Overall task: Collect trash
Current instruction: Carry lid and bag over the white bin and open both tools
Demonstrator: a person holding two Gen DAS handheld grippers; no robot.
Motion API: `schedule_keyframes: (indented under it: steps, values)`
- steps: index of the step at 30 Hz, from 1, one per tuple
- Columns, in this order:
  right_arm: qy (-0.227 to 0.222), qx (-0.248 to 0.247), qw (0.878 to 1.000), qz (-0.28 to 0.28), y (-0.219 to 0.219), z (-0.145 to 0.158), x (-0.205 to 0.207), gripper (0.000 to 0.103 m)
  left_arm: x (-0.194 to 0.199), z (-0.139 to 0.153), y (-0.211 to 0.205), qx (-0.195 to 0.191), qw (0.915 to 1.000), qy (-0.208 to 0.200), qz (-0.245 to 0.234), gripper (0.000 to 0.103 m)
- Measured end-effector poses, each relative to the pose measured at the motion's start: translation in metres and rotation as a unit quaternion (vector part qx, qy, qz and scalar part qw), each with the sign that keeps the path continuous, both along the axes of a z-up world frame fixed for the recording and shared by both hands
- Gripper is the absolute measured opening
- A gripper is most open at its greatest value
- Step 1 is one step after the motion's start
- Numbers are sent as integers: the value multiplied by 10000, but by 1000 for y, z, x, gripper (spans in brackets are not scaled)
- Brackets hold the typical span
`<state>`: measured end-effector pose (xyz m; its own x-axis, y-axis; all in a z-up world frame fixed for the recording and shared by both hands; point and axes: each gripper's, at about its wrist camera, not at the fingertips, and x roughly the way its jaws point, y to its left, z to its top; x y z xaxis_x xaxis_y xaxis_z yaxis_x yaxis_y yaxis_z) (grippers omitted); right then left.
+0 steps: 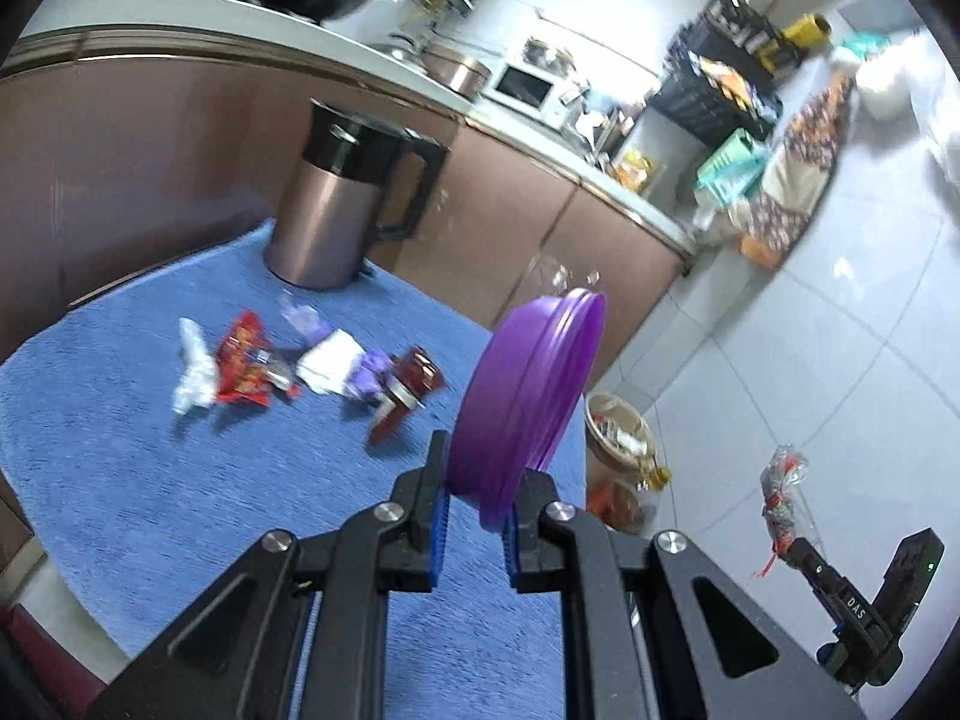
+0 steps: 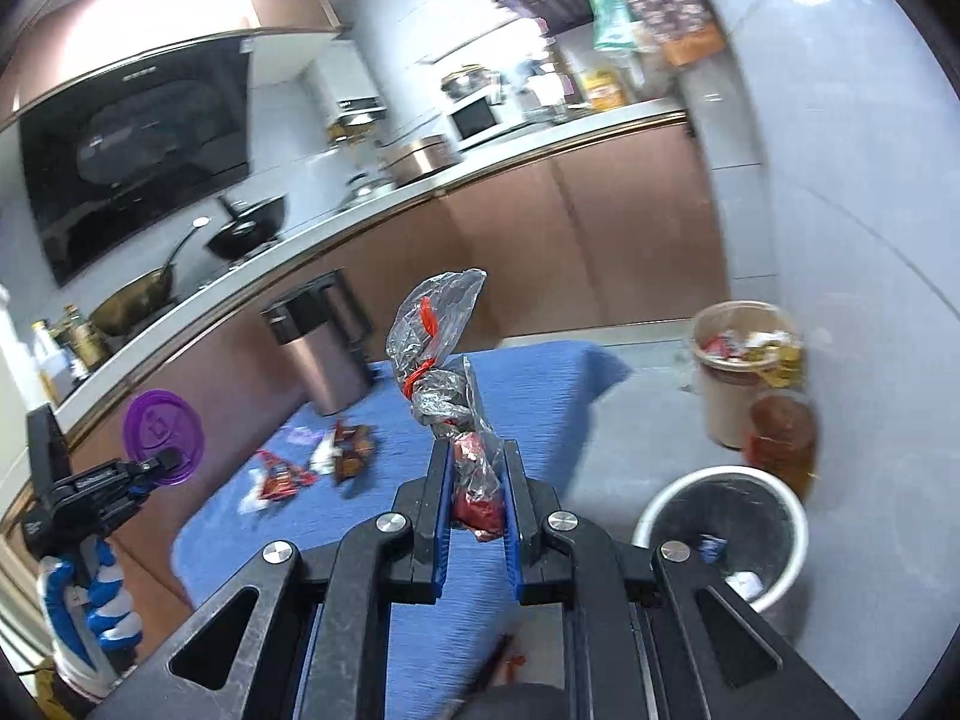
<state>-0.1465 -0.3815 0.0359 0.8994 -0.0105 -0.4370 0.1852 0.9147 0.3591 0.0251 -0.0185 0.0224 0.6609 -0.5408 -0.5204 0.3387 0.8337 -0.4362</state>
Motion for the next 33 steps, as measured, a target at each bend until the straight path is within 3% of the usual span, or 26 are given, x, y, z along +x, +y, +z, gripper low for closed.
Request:
schedule_keyframes:
  steps: [9, 18, 27, 33]
  values:
    - [334, 1, 9958, -856, -64, -41, -15, 14, 7, -19, -118, 668, 9934, 208, -908, 13]
    - [768, 415, 9878, -1288, -118, -101, -3, 14, 10, -51, -259, 1406, 9681, 361, -2042, 13]
    - [1092, 644, 9813, -1449, -156, -136, 14, 14, 20, -88, -352, 1782, 9491, 532, -2542, 14]
    - [1226, 567, 9797, -1484, -164, -144, 28, 16, 32, -105, -384, 1792, 9440, 613, -2701, 15]
